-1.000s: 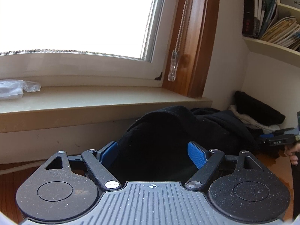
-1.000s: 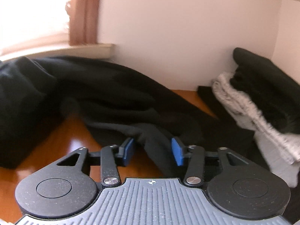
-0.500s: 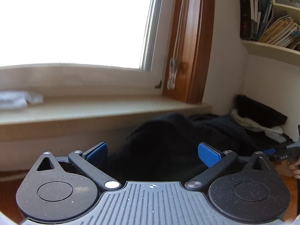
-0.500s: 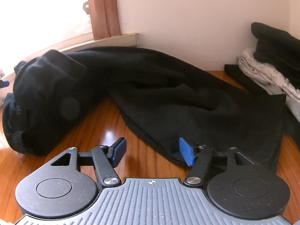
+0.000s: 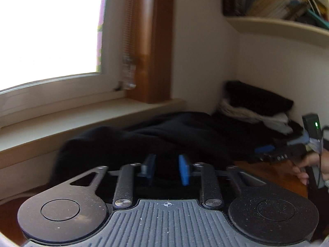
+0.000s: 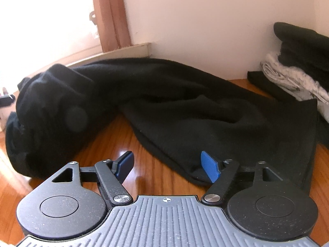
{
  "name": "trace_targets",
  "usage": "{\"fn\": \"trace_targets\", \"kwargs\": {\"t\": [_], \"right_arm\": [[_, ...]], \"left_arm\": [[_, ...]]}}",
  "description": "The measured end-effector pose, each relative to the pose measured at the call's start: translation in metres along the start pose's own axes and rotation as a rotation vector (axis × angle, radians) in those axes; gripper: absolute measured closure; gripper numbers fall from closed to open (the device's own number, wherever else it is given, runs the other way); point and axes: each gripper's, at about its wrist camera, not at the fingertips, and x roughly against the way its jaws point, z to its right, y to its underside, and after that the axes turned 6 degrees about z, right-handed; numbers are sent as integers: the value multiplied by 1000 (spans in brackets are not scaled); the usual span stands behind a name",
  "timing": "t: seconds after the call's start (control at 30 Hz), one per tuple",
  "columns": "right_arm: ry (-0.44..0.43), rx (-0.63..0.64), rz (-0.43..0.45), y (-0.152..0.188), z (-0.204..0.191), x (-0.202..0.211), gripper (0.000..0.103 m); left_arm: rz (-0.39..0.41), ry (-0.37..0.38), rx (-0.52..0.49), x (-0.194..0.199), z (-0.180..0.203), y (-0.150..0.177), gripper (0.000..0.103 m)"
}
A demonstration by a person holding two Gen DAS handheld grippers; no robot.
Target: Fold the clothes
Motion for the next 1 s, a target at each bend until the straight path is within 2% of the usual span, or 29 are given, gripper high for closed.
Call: {"fn": "trace_targets", "kwargs": {"t": [0.03,0.1,0.17,0.27,0.3,0.37,0.4,0.5,0.6,0.7,0.83,0.93,1.0], "right_arm": [[3,0,1,0,0,0,32],[9,5,1,-1,-1,-1,32],[13,8,1,-2,-1,-1,33],[15,-2,6,-1,2,2,35],[17,-6,8,-1,3,3,35],[20,-11,12,-1,4,4,38],[20,-13,13,-1,4,4,39],[21,-17,14,0,6,5,39],[21,-22,16,0,8,5,39],[22,-22,17,0,9,6,40],[28,-16,15,0,9,6,40],[33,-15,16,0,9,6,40],[38,-15,18,0,9,7,40]], "left_arm": [[-13,7,-17,-7,9,-1,53],[-36,18,-64,-19,22,-2,51],[-60,-5,-112,-33,30,-2,45],[-79,-57,-149,-51,29,-2,44],[-77,-77,-161,-55,27,-3,46],[-74,-101,-192,-59,24,-4,58],[-80,-90,-192,-61,20,-5,65],[-66,-79,-152,-53,7,-9,71],[8,-117,-112,-22,-15,-25,98],[95,-170,-67,21,-44,-46,98],[159,-293,-28,77,-98,-64,98],[157,-412,-8,110,-143,-64,98],[134,-472,29,127,-170,-53,98]]}}
